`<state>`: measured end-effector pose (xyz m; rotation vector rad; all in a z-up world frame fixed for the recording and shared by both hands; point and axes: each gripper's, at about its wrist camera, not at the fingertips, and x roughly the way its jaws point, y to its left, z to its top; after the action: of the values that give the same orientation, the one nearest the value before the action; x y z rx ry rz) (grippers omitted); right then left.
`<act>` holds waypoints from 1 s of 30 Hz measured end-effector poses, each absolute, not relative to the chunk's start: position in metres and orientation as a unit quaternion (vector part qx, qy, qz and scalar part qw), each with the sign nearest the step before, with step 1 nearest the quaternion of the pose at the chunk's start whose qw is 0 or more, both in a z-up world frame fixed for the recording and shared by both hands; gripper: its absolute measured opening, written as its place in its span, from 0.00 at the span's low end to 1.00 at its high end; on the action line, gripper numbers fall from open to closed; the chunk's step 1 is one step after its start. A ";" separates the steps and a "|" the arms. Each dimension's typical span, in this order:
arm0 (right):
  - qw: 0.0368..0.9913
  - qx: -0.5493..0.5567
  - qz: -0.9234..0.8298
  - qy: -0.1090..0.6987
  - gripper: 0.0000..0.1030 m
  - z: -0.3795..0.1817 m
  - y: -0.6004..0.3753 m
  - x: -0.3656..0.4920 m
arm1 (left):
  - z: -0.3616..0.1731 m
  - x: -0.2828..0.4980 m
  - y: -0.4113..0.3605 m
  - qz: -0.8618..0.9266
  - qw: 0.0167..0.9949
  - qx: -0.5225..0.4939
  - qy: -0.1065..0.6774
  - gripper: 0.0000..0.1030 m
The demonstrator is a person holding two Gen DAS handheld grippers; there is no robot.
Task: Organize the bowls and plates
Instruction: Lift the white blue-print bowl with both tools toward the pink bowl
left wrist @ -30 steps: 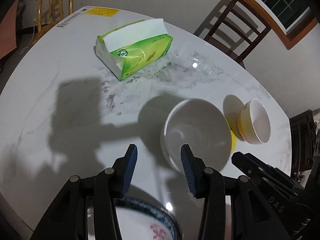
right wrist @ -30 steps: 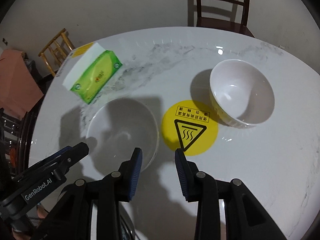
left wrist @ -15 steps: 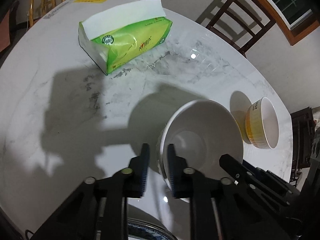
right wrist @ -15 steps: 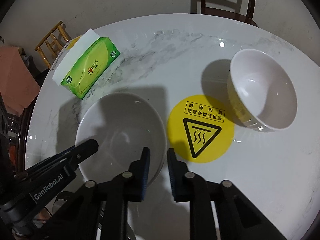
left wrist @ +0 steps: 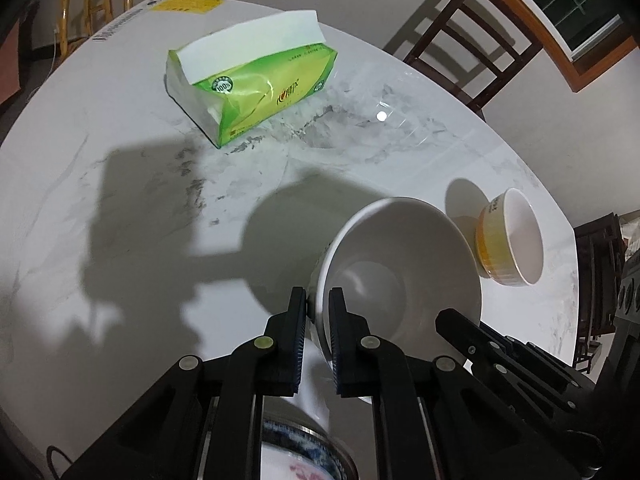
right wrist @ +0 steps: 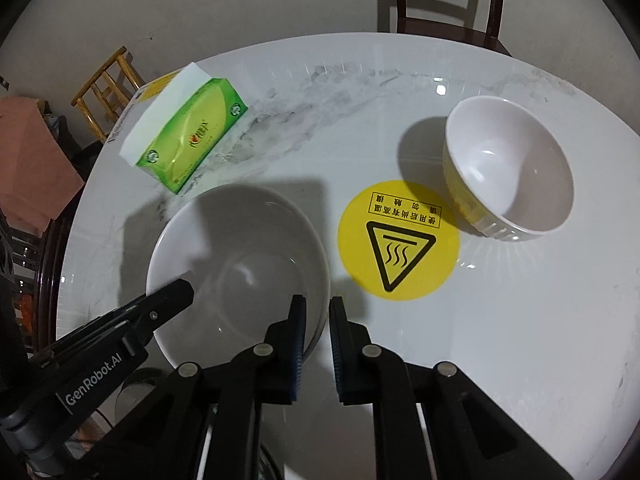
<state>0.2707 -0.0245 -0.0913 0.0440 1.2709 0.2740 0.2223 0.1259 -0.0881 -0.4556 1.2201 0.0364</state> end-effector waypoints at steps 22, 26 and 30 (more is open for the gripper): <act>0.826 0.024 0.129 0.548 0.12 -0.023 -0.079 0.181 | -0.025 0.148 0.074 -0.015 0.822 -0.178 0.541 0.08; 0.835 0.025 0.119 0.536 0.12 -0.013 -0.100 0.162 | -0.021 0.133 0.052 -0.029 0.821 -0.171 0.544 0.08; 0.843 0.023 0.107 0.526 0.12 -0.007 -0.120 0.144 | -0.016 0.118 0.029 -0.044 0.823 -0.160 0.543 0.08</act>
<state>0.1436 -0.1198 -0.0070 0.0488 1.1112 0.2258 0.1180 0.0294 -0.0164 -0.3409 1.1557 -0.0933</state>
